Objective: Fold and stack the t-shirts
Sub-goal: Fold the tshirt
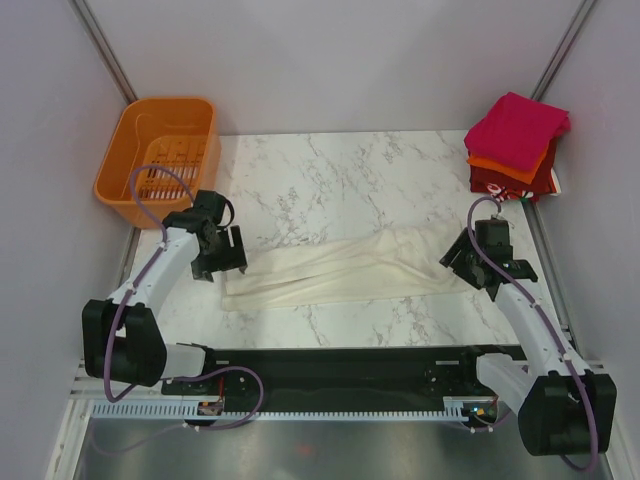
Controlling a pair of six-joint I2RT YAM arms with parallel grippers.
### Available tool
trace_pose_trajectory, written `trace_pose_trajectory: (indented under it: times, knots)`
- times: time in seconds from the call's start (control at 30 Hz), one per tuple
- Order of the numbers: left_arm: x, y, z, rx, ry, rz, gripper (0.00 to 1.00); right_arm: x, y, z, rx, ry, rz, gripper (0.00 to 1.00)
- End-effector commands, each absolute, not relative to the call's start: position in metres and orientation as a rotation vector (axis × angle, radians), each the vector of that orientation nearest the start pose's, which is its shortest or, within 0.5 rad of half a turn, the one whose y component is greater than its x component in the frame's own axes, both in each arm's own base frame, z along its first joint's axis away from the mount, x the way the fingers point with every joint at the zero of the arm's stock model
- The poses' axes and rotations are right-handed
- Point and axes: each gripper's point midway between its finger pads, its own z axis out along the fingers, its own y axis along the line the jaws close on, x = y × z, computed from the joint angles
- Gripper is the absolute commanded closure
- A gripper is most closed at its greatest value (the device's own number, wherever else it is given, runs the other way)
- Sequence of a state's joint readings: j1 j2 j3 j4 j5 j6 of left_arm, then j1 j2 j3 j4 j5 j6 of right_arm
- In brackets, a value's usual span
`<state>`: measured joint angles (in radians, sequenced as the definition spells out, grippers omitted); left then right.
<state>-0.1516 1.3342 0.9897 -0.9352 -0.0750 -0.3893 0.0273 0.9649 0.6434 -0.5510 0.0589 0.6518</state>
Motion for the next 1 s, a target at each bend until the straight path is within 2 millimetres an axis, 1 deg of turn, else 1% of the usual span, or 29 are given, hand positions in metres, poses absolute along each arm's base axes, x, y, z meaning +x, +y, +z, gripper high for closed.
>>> trace_pose_trajectory:
  times: [0.0,0.03,0.07,0.1,0.17,0.2,0.23,0.27,0.37,0.43,0.47,0.5,0.53,0.57,0.6,0.67,0.7,0.8,0.83,0.87,0.9,0.93,0.97]
  knots:
    - [0.231,-0.041,0.106,-0.38,2.841,-0.021,0.1,0.254,0.009,0.086,0.868,2.333,0.159,0.21]
    - [0.231,-0.04,0.109,-0.389,2.824,-0.015,0.03,0.254,0.006,0.086,0.875,2.329,0.145,0.02]
    - [0.233,-0.036,0.113,-0.4,2.799,0.006,0.0,0.254,0.006,0.086,0.877,2.323,0.139,0.02]
    - [0.237,-0.034,0.12,-0.404,2.764,0.015,0.0,0.255,0.003,0.087,0.882,2.312,0.129,0.02]
    - [0.244,-0.031,0.125,-0.407,2.738,0.041,0.0,0.258,0.005,0.09,0.884,2.291,0.153,0.02]
    - [0.249,-0.032,0.128,-0.404,2.732,0.029,0.0,0.258,0.007,0.09,0.882,2.293,0.167,0.02]
    - [0.252,-0.034,0.121,-0.402,2.763,0.036,0.0,0.259,0.011,0.09,0.878,2.294,0.191,0.02]
    - [0.258,-0.035,0.119,-0.405,2.758,0.029,0.01,0.261,0.013,0.09,0.879,2.294,0.207,0.02]
    - [0.273,-0.037,0.104,-0.421,2.776,0.046,0.03,0.259,0.016,0.083,0.873,2.311,0.223,0.02]
    - [0.283,-0.04,0.101,-0.422,2.777,0.052,0.03,0.255,0.015,0.074,0.876,2.331,0.205,0.02]
    - [0.286,-0.04,0.089,-0.427,2.808,0.079,0.03,0.256,0.015,0.07,0.876,2.336,0.206,0.02]
    - [0.293,-0.043,0.088,-0.424,2.81,0.085,0.04,0.254,0.016,0.064,0.876,2.35,0.209,0.02]
    - [0.295,-0.046,0.08,-0.41,2.831,0.105,0.04,0.253,0.016,0.06,0.881,2.357,0.21,0.02]
    - [0.294,-0.046,0.066,-0.408,2.878,0.145,0.04,0.255,0.017,0.055,0.887,2.365,0.209,0.02]
    - [0.296,-0.047,0.059,-0.413,2.892,0.17,0.04,0.253,0.019,0.049,0.889,2.383,0.216,0.02]
    - [0.292,-0.049,0.045,-0.415,2.932,0.204,0.04,0.255,0.021,0.041,0.893,2.409,0.226,0.02]
    - [0.287,-0.05,0.032,-0.421,2.967,0.231,0.03,0.256,0.022,0.038,0.893,2.418,0.226,0.02]
    - [0.283,-0.052,0.016,-0.413,3.005,0.25,0.04,0.256,0.021,0.028,0.887,2.452,0.206,0.02]
    - [0.282,-0.053,0.012,-0.404,3.02,0.244,0.07,0.256,0.021,0.025,0.889,2.457,0.202,0.07]
    - [0.282,-0.057,0.009,-0.373,3.043,0.213,0.22,0.261,0.022,0.022,0.879,2.45,0.208,0.14]
    - [0.281,-0.057,0.006,-0.361,3.058,0.211,0.3,0.263,0.022,0.02,0.879,2.446,0.213,0.23]
    - [0.277,-0.058,-0.003,-0.345,3.095,0.22,0.39,0.267,0.024,0.02,0.877,2.433,0.232,0.42]
    - [0.274,-0.059,-0.008,-0.325,3.12,0.208,0.54,0.278,0.025,0.02,0.87,2.411,0.249,0.51]
